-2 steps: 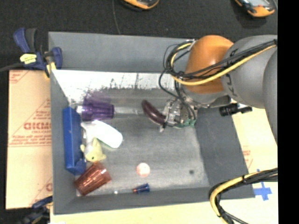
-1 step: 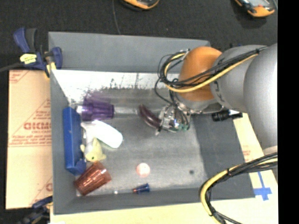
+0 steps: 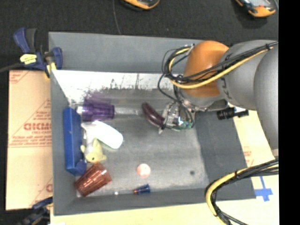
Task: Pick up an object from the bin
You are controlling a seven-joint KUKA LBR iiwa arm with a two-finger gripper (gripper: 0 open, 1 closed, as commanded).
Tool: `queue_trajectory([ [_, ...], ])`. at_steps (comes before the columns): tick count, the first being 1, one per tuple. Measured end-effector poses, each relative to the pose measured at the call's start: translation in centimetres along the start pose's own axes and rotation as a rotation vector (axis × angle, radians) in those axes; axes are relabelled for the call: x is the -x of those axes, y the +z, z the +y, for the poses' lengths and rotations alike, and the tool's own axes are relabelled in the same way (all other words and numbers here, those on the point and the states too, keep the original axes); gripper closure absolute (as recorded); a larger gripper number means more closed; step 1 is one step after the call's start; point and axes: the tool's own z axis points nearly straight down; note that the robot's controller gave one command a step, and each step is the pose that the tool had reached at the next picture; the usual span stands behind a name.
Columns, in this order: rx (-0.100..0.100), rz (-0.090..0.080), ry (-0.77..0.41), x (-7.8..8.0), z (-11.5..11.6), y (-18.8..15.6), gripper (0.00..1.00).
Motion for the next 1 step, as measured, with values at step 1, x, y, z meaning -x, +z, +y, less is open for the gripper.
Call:
queue_trajectory([
  [1, 0.000, -0.008, -0.003, 0.44, -0.24, -5.19, 1.00],
])
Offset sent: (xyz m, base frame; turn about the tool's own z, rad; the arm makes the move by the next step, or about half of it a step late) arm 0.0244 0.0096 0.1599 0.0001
